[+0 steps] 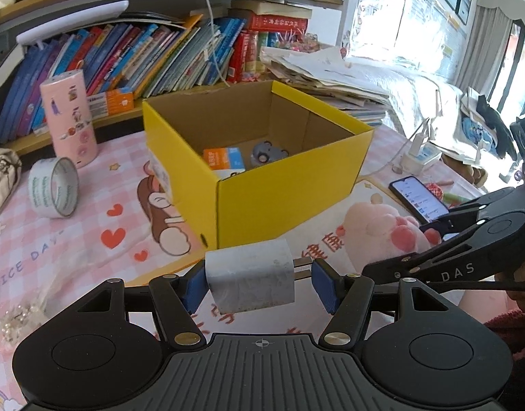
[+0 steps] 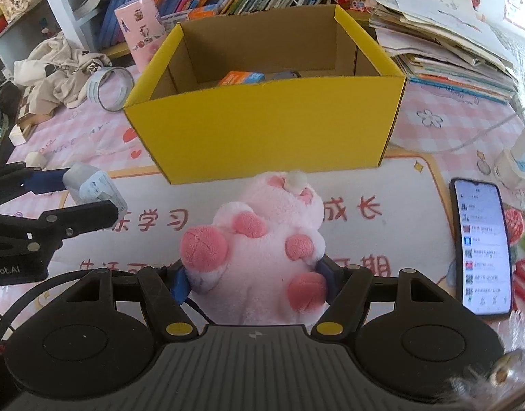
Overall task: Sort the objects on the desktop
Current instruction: 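Carry the charger plug with the left gripper while the right carries the pig toward the box, then release the charger plug into the yellow box with the left gripper while the right releases the pig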
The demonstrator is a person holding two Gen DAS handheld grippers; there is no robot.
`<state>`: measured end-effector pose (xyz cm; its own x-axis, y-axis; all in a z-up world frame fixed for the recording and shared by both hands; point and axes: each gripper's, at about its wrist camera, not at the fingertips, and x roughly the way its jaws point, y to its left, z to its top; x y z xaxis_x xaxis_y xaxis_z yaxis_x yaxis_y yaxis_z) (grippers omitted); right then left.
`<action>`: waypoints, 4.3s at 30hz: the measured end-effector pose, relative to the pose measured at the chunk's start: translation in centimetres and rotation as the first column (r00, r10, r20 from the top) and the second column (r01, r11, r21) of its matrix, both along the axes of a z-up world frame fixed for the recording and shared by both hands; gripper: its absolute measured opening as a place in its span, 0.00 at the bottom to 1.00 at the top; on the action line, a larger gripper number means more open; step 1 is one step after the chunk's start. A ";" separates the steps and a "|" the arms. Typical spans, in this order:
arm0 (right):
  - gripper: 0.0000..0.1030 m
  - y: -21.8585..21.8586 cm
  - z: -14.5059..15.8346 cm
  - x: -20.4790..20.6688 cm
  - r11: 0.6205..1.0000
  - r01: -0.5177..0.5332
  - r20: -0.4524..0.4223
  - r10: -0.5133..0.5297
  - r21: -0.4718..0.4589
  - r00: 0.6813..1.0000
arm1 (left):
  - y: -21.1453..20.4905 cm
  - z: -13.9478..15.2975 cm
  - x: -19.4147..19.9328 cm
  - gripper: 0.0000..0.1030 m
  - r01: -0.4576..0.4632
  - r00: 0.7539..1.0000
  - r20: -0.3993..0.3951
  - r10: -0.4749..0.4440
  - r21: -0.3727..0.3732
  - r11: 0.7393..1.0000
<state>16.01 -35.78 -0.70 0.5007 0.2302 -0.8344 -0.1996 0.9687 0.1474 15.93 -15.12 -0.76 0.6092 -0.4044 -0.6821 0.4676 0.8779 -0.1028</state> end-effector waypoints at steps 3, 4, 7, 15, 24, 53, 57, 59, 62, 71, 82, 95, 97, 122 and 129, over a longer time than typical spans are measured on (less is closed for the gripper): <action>0.65 -0.6 0.3 0.5 1.000 -0.030 0.020 0.030 0.001 0.999 | -1.1 0.3 0.2 0.62 -0.001 1.000 0.011 0.001 0.007 1.000; 0.65 -0.9 0.4 0.6 0.999 -0.039 0.027 0.039 0.000 0.999 | -1.5 0.4 0.2 0.62 -0.001 1.000 0.014 0.001 0.009 1.000; 0.65 -1.7 0.6 1.1 0.998 -0.062 0.038 0.062 0.002 0.997 | -2.8 0.5 0.4 0.62 -0.002 1.000 0.018 0.002 0.017 1.000; 0.65 -3.9 0.4 2.1 0.994 -0.106 0.030 0.106 0.013 0.994 | -5.3 0.5 0.5 0.62 -0.024 1.000 0.013 0.024 0.032 0.999; 0.65 -5.9 0.9 2.7 0.991 -0.126 0.054 0.124 0.034 0.991 | -7.4 1.2 0.5 0.62 -0.020 0.999 0.045 0.017 0.052 0.998; 0.66 -5.8 8.1 16.5 0.970 -0.243 0.392 0.217 0.019 0.894 | -8.2 6.0 9.2 0.62 -0.144 0.964 0.232 0.129 0.050 0.988; 0.66 -4.6 6.3 19.6 0.960 -0.281 0.344 0.270 -0.018 0.900 | -9.1 4.4 9.9 0.62 -0.115 0.977 0.190 0.096 0.089 0.989; 0.66 -4.0 5.4 20.8 0.954 -0.300 0.313 0.290 -0.019 0.904 | -9.3 3.6 10.5 0.62 -0.114 0.980 0.173 0.095 0.102 0.988; 0.66 -3.1 4.3 22.3 0.940 -0.341 0.269 0.331 -0.009 0.905 | -9.7 2.5 11.4 0.62 -0.110 0.985 0.147 0.092 0.125 0.986; 0.66 -0.7 0.8 27.0 0.913 -0.404 0.061 0.400 0.065 0.914 | -10.9 -0.5 13.3 0.62 -0.065 0.997 0.047 0.058 0.173 0.983; 0.69 0.4 -0.8 29.5 0.920 -0.362 -0.050 0.373 0.153 0.926 | -10.1 -1.3 14.7 0.62 -0.093 0.995 -0.032 0.097 0.122 0.988; 0.74 0.5 -1.1 29.9 0.935 -0.315 -0.062 0.328 0.164 0.943 | -10.0 -0.4 14.2 0.72 -0.107 0.994 0.017 0.106 0.125 0.986; 0.77 0.3 -0.9 29.7 0.940 -0.307 -0.055 0.318 0.152 0.947 | -9.8 0.1 13.7 0.73 -0.116 0.993 0.036 0.112 0.128 0.985; 0.90 -1.6 3.7 21.1 0.941 -0.337 0.156 0.332 0.005 0.930 | -6.4 4.0 6.0 0.79 -0.285 0.944 0.185 0.273 0.041 0.958; 0.92 -3.1 5.1 16.6 0.945 -0.321 0.276 0.327 -0.066 0.904 | -6.0 4.7 3.6 0.79 -0.301 0.934 0.214 0.286 0.041 0.953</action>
<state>32.64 -38.84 4.40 0.6143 0.4056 -0.6768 -0.5334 0.8456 0.0226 19.51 -21.17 3.95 0.8220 -0.1409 -0.5517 0.1920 0.9808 0.0355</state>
